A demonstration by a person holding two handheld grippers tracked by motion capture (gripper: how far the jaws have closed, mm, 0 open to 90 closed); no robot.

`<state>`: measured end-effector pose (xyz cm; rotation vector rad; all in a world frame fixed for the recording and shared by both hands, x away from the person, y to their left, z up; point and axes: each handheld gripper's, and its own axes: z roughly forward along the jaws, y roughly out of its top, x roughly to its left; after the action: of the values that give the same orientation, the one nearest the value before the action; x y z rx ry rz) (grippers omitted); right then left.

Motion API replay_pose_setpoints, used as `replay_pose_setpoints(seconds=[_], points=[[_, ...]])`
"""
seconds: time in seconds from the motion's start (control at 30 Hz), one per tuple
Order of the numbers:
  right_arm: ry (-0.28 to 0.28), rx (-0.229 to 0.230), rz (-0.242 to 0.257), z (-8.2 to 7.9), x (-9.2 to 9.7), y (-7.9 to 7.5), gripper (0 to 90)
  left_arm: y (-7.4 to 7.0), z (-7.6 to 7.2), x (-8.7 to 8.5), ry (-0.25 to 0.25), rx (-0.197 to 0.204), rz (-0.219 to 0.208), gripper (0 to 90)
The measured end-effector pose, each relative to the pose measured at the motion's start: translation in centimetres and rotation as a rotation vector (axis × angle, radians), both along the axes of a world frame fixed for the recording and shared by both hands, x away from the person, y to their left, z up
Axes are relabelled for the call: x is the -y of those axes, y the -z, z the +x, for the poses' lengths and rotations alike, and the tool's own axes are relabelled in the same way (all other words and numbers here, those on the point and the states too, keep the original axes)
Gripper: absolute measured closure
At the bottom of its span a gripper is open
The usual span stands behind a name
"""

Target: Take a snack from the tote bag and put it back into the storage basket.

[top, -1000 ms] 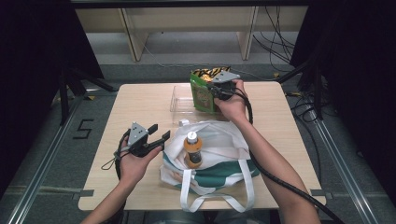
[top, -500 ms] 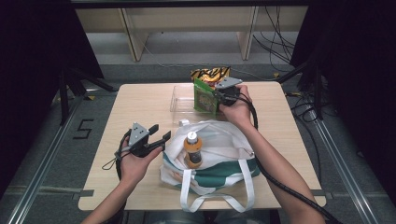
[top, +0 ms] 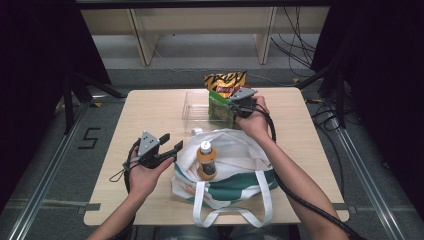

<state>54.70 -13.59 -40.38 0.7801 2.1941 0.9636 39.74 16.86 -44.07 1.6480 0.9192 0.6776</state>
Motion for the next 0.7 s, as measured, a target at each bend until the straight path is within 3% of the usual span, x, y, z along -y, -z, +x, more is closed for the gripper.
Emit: replay_pose_setpoints(seconds=[0.2,0.27,0.4,0.6,0.7], points=[[-0.013,0.005,-0.011,0.2,0.0,-0.2,86.6,0.0,0.0,0.1,0.001,-0.003,-0.003,41.9],[0.016,-0.012,0.010,0.0,0.0,-0.3,83.1,0.0,0.0,0.1,0.000,-0.002,-0.004,41.8],[0.005,0.005,0.007,-0.3,-0.1,-0.9,75.0,0.0,0.0,0.1,-0.001,-0.003,-0.003,41.8],[0.019,0.031,0.052,-1.3,0.2,-1.9,66.3,-0.1,-0.1,0.2,-0.001,0.003,-0.008,41.6],[0.039,0.000,0.090,-2.0,0.5,-2.2,62.0,-0.1,-0.2,0.2,-0.002,0.001,-0.005,41.4]])
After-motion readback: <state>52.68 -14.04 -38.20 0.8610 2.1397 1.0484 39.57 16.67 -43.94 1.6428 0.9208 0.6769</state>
